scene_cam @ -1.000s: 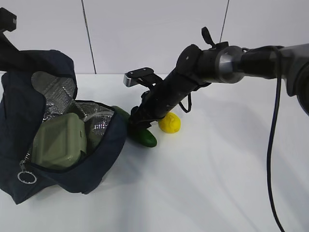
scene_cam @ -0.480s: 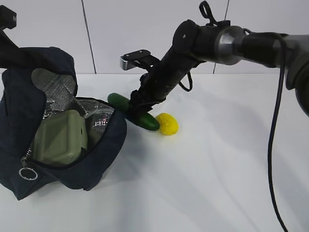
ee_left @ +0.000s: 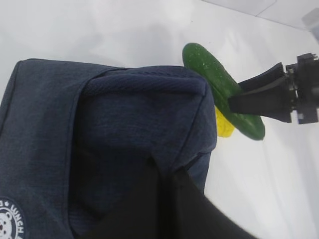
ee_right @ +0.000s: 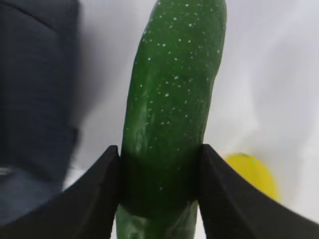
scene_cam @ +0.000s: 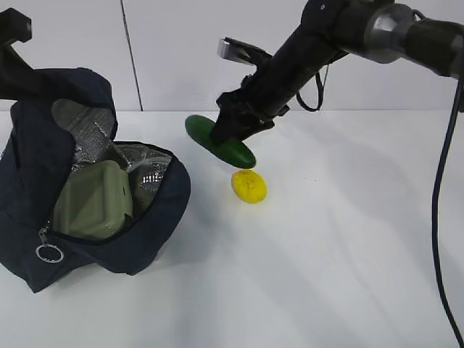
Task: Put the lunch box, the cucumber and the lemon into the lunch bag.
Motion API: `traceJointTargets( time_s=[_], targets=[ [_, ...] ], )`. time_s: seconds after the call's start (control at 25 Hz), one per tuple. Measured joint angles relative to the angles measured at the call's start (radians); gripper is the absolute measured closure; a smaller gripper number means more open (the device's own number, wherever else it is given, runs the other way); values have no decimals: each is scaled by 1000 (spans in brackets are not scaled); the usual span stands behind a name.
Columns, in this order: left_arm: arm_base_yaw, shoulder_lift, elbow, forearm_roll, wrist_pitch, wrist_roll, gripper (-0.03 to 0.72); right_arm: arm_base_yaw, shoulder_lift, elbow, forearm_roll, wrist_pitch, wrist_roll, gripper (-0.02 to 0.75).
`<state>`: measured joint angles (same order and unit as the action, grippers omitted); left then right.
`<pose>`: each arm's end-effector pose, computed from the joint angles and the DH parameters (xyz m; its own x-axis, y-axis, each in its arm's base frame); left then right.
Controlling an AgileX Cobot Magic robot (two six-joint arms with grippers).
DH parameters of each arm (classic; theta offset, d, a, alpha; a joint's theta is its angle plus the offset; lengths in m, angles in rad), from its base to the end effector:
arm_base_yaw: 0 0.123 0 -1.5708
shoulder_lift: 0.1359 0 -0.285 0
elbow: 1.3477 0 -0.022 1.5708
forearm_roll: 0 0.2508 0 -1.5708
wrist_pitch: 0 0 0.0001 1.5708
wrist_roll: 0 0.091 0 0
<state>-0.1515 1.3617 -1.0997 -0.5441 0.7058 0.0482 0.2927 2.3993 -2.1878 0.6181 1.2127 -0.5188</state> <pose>0.2814 -0.0739 0.3235 -0.8000 -0.2342 -0.5524 0.0788 0.8717 -0.4837 0.4728 0.1941 0.2033 -0.7706 -0.4701 -0.4304 -0.6315 0.6540 0.4164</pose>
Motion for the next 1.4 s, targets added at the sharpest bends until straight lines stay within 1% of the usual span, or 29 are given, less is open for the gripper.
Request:
traceJointTargets(
  time_s=[0.12, 0.56, 0.64, 0.8, 0.96, 1.08, 1.24, 1.4],
  targets=[
    [0, 5, 0, -4, -24, 0, 694, 0, 0, -5, 104, 4, 1, 374],
    [0, 21, 0, -10, -83, 0, 694, 13, -69, -9, 174, 8, 59, 375],
    [0, 21, 0, -10, -94, 0, 694, 27, -72, -9, 177, 8, 71, 375],
    [0, 23, 2, -14, -144, 0, 694, 66, -76, -9, 142, 10, 110, 375],
    [0, 33, 2, -14, -183, 0, 694, 87, -78, -9, 129, 10, 126, 375],
    [0, 60, 2, -24, -210, 0, 694, 92, -89, -9, 109, 12, 137, 375],
    [0, 92, 2, -69, -253, 0, 694, 92, -115, -9, 96, 12, 146, 375],
    [0, 100, 2, -83, -287, -2, 694, 92, -124, -9, 113, 12, 153, 375]
  ],
)
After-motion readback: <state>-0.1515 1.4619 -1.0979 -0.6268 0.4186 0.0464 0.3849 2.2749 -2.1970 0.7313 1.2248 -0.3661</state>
